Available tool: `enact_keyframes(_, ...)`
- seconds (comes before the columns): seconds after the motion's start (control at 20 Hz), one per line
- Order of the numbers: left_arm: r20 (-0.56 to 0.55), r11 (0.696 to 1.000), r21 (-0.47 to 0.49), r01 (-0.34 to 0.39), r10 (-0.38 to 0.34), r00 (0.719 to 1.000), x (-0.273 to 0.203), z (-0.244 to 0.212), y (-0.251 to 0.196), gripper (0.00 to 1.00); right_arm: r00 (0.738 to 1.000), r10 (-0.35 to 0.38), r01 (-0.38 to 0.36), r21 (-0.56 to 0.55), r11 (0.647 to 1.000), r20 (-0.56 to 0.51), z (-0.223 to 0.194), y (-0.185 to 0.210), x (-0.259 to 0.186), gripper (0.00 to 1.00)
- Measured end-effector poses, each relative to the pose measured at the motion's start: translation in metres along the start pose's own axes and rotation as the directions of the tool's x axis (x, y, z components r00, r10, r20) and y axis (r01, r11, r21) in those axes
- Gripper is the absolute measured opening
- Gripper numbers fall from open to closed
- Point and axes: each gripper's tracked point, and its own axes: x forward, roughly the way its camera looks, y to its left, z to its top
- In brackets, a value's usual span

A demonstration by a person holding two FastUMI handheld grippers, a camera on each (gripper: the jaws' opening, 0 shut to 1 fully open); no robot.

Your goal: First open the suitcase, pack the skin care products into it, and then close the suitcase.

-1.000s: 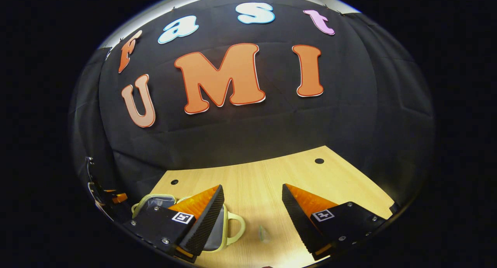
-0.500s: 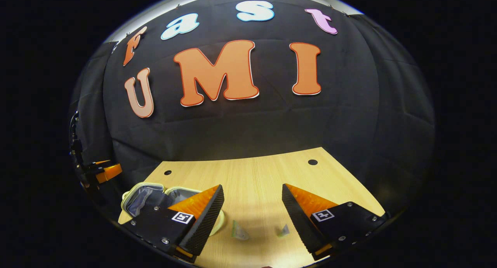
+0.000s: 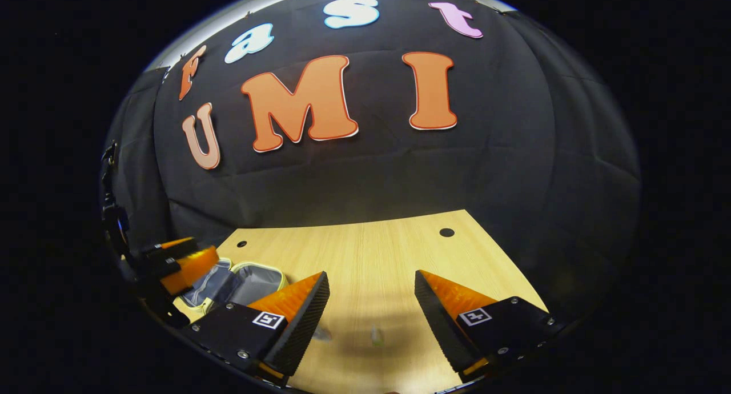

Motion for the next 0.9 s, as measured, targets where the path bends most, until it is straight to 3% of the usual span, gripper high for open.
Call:
enact_keyframes(0.3, -0.144, 0.999, -0.005, 0.034, -0.034, 0.989, 0.033, -0.08, -0.071, 0.98, 0.999, -0.008, 0.008, -0.023, 1.0, -0.035, -0.015, -0.046, -0.007, 0.95)
enact_keyframes(0.5, -0.287, 1.0, 0.025, 0.006, 0.001, 0.958, 0.048, -0.146, -0.082, 0.99, 0.998, -0.023, 0.022, -0.013, 1.0, -0.062, -0.027, -0.073, -0.011, 0.95)
enact_keyframes(0.7, -0.352, 0.999, 0.028, -0.043, 0.05, 0.935, 0.06, -0.194, -0.083, 0.99, 0.994, -0.065, 0.065, 0.001, 0.998, -0.093, -0.039, -0.1, -0.016, 0.95)
enact_keyframes(0.8, -0.367, 0.997, 0.039, -0.069, 0.079, 0.927, 0.066, -0.203, -0.08, 0.95, 0.991, -0.082, 0.082, -0.01, 0.997, -0.104, -0.045, -0.108, -0.019, 0.95)
enact_keyframes(0.9, -0.358, 0.996, 0.039, -0.075, 0.084, 0.93, 0.073, -0.206, -0.081, 0.76, 0.989, -0.09, 0.087, -0.025, 0.996, -0.118, -0.052, -0.112, -0.02, 0.96)
